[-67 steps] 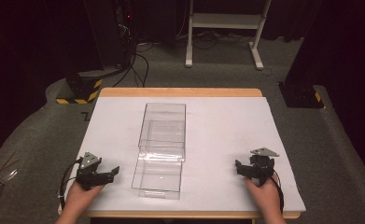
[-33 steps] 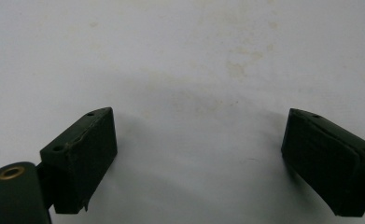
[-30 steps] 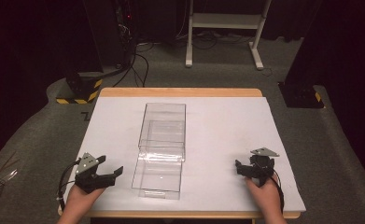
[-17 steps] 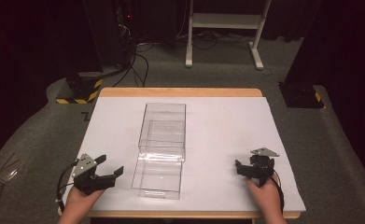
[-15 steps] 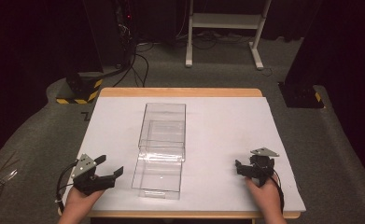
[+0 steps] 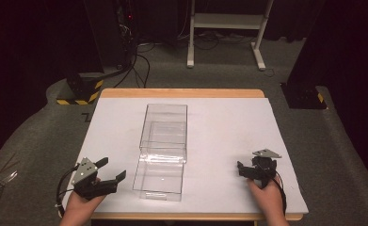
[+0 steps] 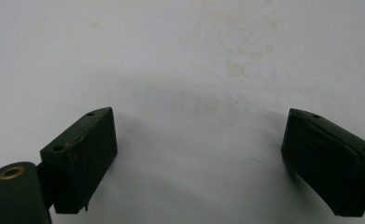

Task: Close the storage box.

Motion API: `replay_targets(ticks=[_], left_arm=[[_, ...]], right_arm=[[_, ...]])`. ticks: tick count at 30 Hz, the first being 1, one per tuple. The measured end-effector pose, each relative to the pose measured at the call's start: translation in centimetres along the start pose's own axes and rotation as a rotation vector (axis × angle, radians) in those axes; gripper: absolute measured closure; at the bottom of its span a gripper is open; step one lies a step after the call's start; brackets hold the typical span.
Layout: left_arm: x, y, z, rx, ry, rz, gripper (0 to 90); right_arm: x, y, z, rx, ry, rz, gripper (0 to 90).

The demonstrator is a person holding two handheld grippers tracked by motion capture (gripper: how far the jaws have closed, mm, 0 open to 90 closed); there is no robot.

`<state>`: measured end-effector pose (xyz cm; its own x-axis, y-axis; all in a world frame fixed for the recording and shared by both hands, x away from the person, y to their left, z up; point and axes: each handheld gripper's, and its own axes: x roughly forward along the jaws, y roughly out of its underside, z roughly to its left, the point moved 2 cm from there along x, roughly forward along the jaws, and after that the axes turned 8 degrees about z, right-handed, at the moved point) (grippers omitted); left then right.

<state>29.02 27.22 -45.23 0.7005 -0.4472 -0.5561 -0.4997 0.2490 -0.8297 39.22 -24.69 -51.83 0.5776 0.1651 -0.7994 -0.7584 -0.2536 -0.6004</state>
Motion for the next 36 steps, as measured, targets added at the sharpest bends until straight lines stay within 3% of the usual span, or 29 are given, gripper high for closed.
replay_targets(ticks=[13,23,31,36], left_arm=[[-0.8,0.3,-0.7,-0.005,0.02,-0.019,15.1],[-1.3,0.7,-2.1,0.002,0.068,-0.024,15.1],[-1.6,0.4,-3.0,0.006,0.116,-0.057,15.1],[-1.1,0.6,-3.6,0.025,0.142,-0.037,15.1]], right_arm=[[0.0,0.0,0.0,0.0,0.0,0.0,10.3],[0.0,0.0,0.0,0.0,0.0,0.0,10.4],[0.0,0.0,0.0,0.0,0.0,-0.001,10.3],[0.0,0.0,0.0,0.0,0.0,-0.001,10.3]])
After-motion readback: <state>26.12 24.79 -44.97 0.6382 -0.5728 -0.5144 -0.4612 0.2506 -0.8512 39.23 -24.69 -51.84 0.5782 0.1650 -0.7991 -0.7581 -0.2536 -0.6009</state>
